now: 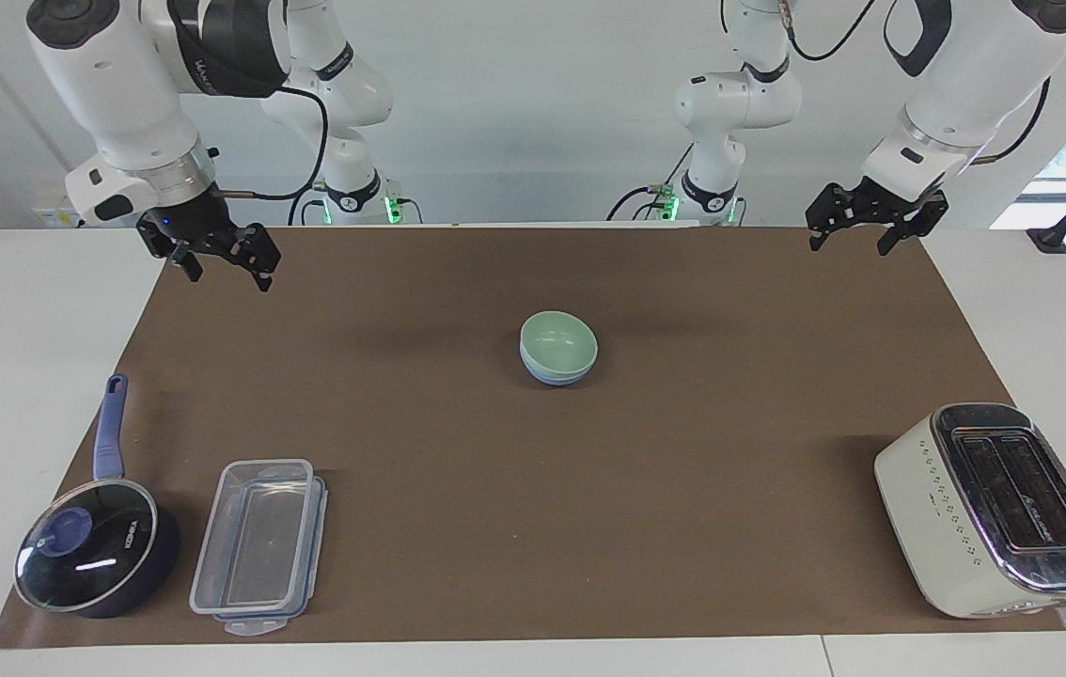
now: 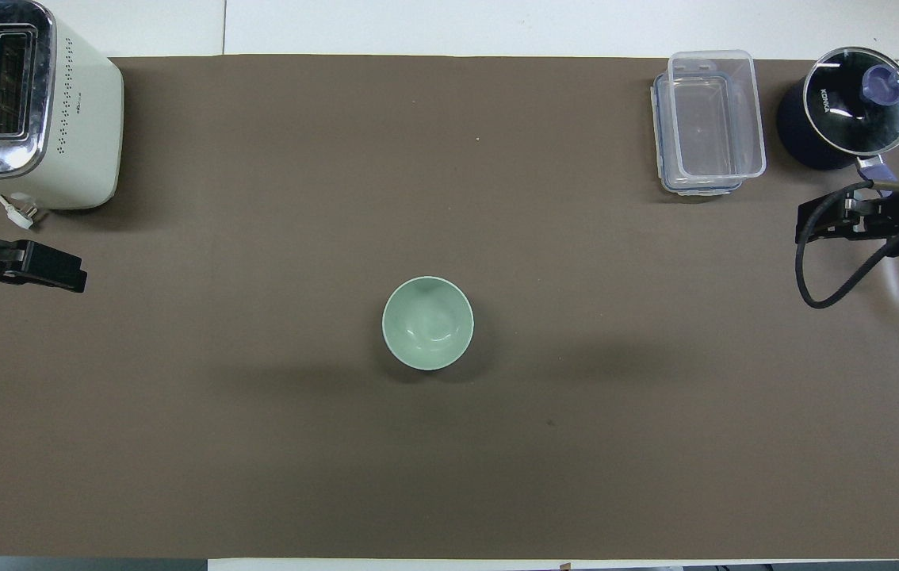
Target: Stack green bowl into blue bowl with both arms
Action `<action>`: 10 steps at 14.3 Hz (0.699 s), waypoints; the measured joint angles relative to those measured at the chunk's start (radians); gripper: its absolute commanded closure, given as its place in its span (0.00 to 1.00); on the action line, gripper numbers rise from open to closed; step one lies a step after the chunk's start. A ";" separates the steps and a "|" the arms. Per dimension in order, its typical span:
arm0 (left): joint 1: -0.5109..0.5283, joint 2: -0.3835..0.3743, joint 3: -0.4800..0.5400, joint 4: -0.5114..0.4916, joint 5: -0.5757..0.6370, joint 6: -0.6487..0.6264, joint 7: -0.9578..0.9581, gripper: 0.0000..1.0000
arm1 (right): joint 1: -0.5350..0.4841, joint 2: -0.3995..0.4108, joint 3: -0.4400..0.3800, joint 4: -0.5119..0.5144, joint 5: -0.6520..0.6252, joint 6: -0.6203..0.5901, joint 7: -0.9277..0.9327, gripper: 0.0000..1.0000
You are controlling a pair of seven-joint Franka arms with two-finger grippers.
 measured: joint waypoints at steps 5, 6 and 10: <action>0.000 0.000 0.000 0.000 0.000 0.000 0.000 0.00 | 0.000 -0.002 0.000 -0.001 0.000 0.000 -0.003 0.00; 0.000 0.000 0.000 0.000 0.000 0.000 0.000 0.00 | 0.001 -0.003 0.000 -0.001 0.000 0.000 -0.003 0.00; 0.000 0.000 0.000 0.000 0.000 0.000 0.000 0.00 | 0.002 -0.008 0.003 -0.001 0.000 0.000 -0.003 0.00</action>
